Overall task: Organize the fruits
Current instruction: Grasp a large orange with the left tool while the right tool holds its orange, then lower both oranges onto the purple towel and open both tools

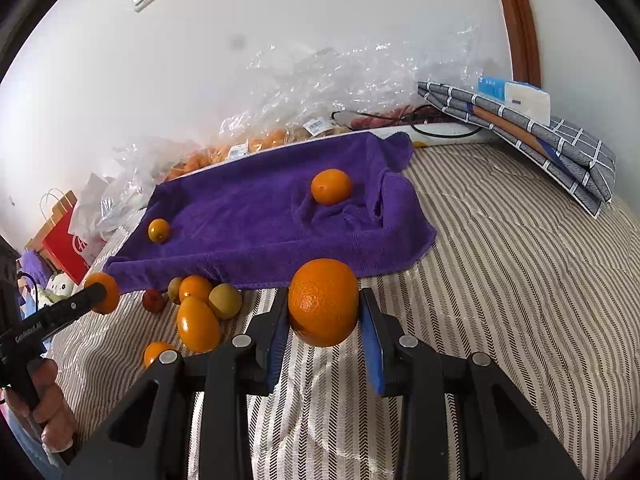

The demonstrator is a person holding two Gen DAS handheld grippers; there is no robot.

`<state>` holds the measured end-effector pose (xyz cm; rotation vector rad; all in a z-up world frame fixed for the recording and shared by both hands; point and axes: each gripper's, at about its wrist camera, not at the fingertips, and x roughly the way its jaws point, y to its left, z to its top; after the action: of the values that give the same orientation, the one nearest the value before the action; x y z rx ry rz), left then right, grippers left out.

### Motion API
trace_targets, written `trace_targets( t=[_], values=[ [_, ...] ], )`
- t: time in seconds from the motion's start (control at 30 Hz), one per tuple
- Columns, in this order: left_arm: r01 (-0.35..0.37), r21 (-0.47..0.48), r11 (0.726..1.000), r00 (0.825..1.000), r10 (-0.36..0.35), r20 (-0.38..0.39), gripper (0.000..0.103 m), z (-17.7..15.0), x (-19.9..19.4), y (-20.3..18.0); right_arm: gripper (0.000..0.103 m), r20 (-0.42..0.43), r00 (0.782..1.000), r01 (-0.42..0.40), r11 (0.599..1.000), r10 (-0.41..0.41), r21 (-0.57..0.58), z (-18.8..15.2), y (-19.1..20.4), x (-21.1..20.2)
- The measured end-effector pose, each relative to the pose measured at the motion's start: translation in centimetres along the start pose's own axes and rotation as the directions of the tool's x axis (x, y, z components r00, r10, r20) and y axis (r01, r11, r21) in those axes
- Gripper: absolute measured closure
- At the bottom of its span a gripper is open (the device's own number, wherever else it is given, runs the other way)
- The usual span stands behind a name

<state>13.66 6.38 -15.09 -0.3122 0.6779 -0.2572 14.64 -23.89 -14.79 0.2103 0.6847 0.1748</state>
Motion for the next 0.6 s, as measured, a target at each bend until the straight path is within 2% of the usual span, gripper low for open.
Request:
trace_targets(
  t=[0.17, 0.37, 0.6],
  values=[
    [-0.012, -0.011, 1.000, 1.000, 0.013, 0.019, 0.062, 0.2, -0.2, 0.1, 0.069, 0.008, 1.000, -0.008, 1.000, 0.008, -0.002, 0.0, 0.1, -0.2],
    [0.007, -0.011, 1.000, 0.999, -0.007, 0.048, 0.062, 0.1, -0.8, 0.2, 0.069, 0.035, 0.999, 0.000, 1.000, -0.001, 0.004, 0.0, 0.1, -0.8],
    [-0.024, 0.000, 1.000, 0.999, 0.024, 0.039, 0.062, -0.1, -0.4, 0.1, 0.069, 0.054, 0.999, 0.001, 1.000, -0.003, 0.030, -0.3, -0.5, -1.5]
  ],
)
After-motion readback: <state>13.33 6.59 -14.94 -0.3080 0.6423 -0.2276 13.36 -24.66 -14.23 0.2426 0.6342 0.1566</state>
